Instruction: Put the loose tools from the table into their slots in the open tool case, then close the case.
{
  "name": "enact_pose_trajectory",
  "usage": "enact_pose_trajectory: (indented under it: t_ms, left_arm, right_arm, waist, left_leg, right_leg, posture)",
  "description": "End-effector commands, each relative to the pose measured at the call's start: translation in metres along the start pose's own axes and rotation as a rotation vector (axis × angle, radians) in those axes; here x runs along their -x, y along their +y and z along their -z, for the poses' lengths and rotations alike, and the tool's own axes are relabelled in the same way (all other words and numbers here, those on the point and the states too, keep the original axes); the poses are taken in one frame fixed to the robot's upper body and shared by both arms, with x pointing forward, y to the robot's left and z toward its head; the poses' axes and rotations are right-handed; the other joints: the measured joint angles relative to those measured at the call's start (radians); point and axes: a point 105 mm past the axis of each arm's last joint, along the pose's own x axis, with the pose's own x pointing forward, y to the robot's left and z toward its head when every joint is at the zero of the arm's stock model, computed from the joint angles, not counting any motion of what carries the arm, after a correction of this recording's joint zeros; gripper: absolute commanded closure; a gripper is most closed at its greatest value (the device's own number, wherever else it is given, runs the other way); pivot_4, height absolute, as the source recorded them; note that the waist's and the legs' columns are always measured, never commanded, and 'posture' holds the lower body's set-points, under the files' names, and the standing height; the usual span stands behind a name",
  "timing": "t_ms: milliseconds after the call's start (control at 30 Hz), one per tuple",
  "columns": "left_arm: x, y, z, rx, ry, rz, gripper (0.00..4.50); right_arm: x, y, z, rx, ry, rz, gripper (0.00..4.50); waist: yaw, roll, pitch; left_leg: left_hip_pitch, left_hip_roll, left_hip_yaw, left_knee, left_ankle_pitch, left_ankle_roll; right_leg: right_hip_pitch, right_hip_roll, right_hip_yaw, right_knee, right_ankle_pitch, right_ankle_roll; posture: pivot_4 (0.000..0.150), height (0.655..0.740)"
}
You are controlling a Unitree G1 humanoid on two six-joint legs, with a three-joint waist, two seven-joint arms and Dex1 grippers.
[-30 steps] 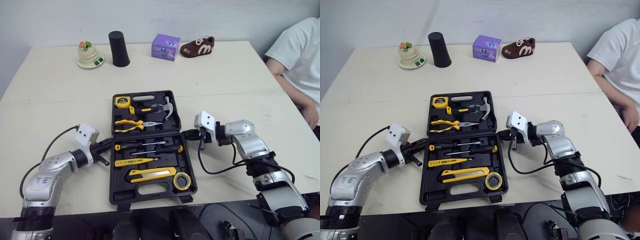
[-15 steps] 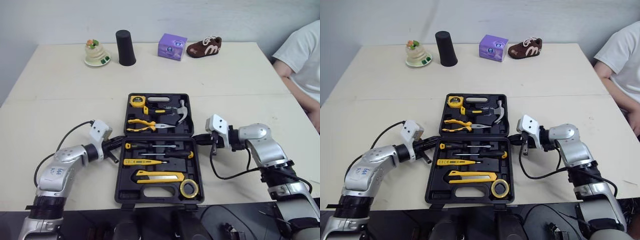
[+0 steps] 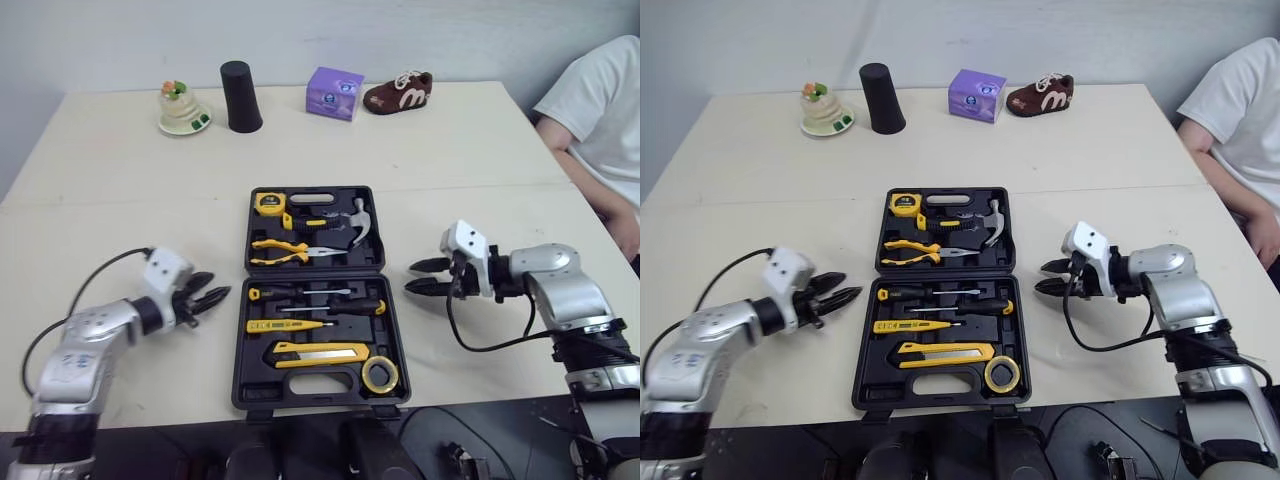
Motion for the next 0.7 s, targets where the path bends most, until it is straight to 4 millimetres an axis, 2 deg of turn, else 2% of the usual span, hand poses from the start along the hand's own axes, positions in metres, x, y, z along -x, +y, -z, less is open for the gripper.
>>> enact_pose_trajectory:
  t_ms: [33, 67, 100, 167, 300, 400, 467, 567, 700]
  left_arm:
    - [0.02, 0.013, -0.039, 0.094, -0.099, -0.042, 0.49]
    - [0.02, 0.013, -0.053, 0.136, -0.131, -0.031, 0.06]
    - [0.019, 0.008, -0.067, 0.162, -0.158, 0.006, 0.01]
    - [0.015, 0.002, -0.08, 0.217, -0.124, 0.04, 0.01]
    - [-0.004, -0.012, -0.079, 0.292, 0.163, 0.062, 0.01]
    - [-0.019, -0.011, -0.098, 0.369, 0.14, 0.066, 0.01]
    - [-0.028, -0.01, -0.101, 0.387, 0.166, 0.052, 0.01]
    - [-0.041, -0.006, -0.1, 0.358, 0.219, -0.001, 0.01]
    - [-0.046, -0.002, -0.097, 0.334, 0.247, -0.029, 0.01]
  right_arm:
    - [0.02, -0.013, -0.026, -0.141, 0.006, 0.078, 0.44]
    - [0.022, -0.011, -0.031, -0.207, 0.034, 0.06, 0.0]
    - [0.023, -0.008, -0.034, -0.252, 0.074, 0.048, 0.0]
    - [0.024, -0.005, -0.038, -0.331, 0.127, 0.048, 0.0]
    - [0.017, -0.009, -0.072, -0.489, 0.105, 0.081, 0.0]
    - [0.008, -0.007, -0.095, -0.55, 0.077, 0.074, 0.0]
    - [0.0, -0.005, -0.101, -0.533, 0.095, 0.093, 0.0]
    - [-0.013, 0.0, -0.104, -0.493, 0.128, 0.127, 0.0]
    - [-0.02, 0.006, -0.107, -0.496, 0.12, 0.125, 0.0]
  waist:
    - [-0.001, 0.0, 0.0]
    - [-0.001, 0.001, 0.001]
    - [0.0, 0.001, 0.001]
    - [0.003, 0.001, 0.001]
    - [0.001, 0.001, 0.001]
    - [-0.001, 0.001, 0.001]
    - [-0.002, 0.001, 0.001]
    - [-0.004, 0.001, 0.001]
    - [-0.01, 0.001, 0.001]
  left_leg:
    - [0.0, 0.0, 0.0, 0.0, 0.0, 0.0]
    - [-0.001, 0.0, 0.0, 0.001, 0.0, 0.0]
    - [-0.002, -0.001, 0.0, 0.001, 0.0, 0.0]
    - [-0.003, -0.001, -0.002, 0.001, 0.001, 0.0]
    - [-0.003, -0.003, -0.002, -0.001, 0.001, 0.0]
    - [-0.005, -0.003, 0.001, -0.001, 0.001, 0.0]
    - [-0.01, -0.003, 0.003, 0.0, 0.002, -0.002]
    - [-0.011, -0.003, 0.003, 0.0, 0.003, -0.004]
    - [-0.011, -0.003, 0.003, -0.001, 0.004, -0.005]
  right_leg:
    - [0.0, 0.0, 0.0, 0.0, 0.0, 0.0]
    - [-0.001, 0.0, 0.0, 0.001, 0.0, 0.0]
    - [-0.002, -0.001, 0.0, 0.002, 0.0, 0.0]
    - [-0.003, -0.001, -0.001, 0.002, 0.0, 0.0]
    - [-0.002, -0.001, -0.001, 0.0, 0.0, 0.0]
    - [-0.007, 0.0, 0.0, 0.003, 0.0, 0.0]
    - [-0.015, 0.001, -0.001, 0.007, 0.0, 0.0]
    - [-0.018, 0.001, 0.0, 0.008, 0.0, 0.0]
    - [-0.021, 0.001, 0.0, 0.01, -0.001, -0.001]
  posture:
    - [0.15, 0.74]
    - [0.15, 0.74]
    - [0.15, 0.74]
    - [0.15, 0.74]
    - [0.15, 0.74]
    - [0.15, 0.74]
    - [0.15, 0.74]
    - [0.15, 0.74]
    - [0.15, 0.74]
